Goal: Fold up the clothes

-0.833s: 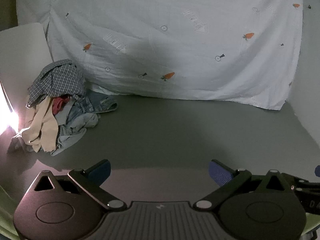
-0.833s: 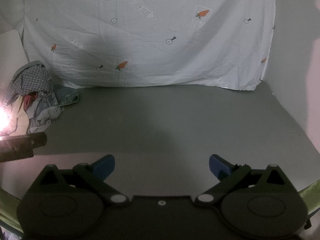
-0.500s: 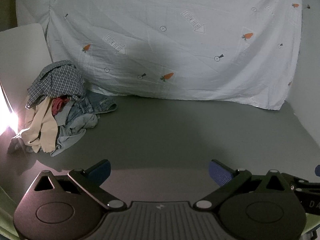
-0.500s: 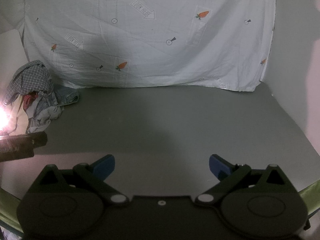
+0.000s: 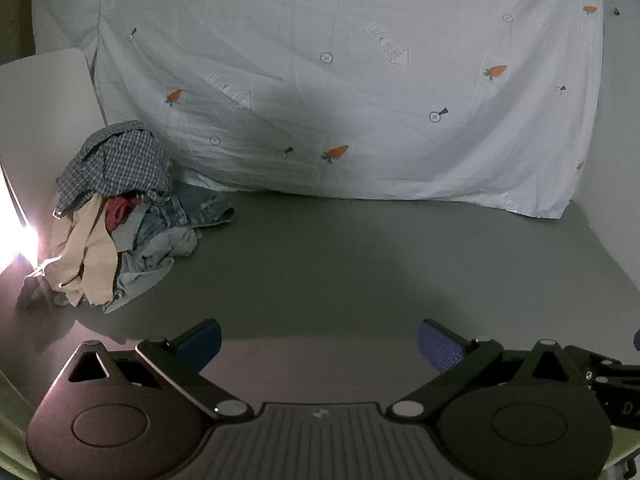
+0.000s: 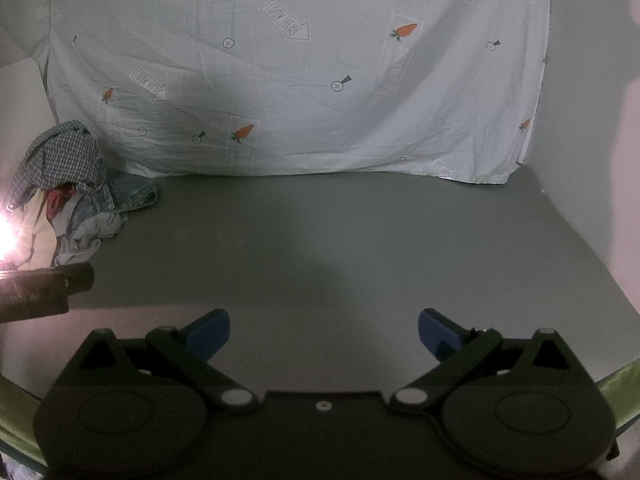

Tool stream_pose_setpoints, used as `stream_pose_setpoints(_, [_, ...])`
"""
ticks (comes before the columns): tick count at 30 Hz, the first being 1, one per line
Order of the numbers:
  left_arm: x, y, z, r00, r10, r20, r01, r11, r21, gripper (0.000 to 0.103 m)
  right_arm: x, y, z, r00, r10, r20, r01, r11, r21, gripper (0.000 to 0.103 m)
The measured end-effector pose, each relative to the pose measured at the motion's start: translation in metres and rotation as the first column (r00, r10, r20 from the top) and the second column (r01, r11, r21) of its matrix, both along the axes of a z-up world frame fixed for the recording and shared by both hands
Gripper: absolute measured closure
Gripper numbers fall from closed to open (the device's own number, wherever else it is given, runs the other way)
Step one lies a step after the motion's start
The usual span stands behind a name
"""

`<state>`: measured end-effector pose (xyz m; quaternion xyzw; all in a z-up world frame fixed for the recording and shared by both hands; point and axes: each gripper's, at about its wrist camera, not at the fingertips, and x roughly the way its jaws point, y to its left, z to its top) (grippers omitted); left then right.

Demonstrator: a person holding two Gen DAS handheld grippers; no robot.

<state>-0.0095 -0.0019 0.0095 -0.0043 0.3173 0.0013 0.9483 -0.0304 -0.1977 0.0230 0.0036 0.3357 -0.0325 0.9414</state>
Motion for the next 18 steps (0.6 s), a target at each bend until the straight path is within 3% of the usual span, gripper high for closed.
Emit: stream_pose_setpoints(18, [0.0024,0.0016,-0.0028,1.0,-0.01,-0.002,0.01,1.0,0.002,0.0,0.0002,-0.0019,0.0035,1.0,-0.001,-0.007,0.001,1.0,0.002,0.001])
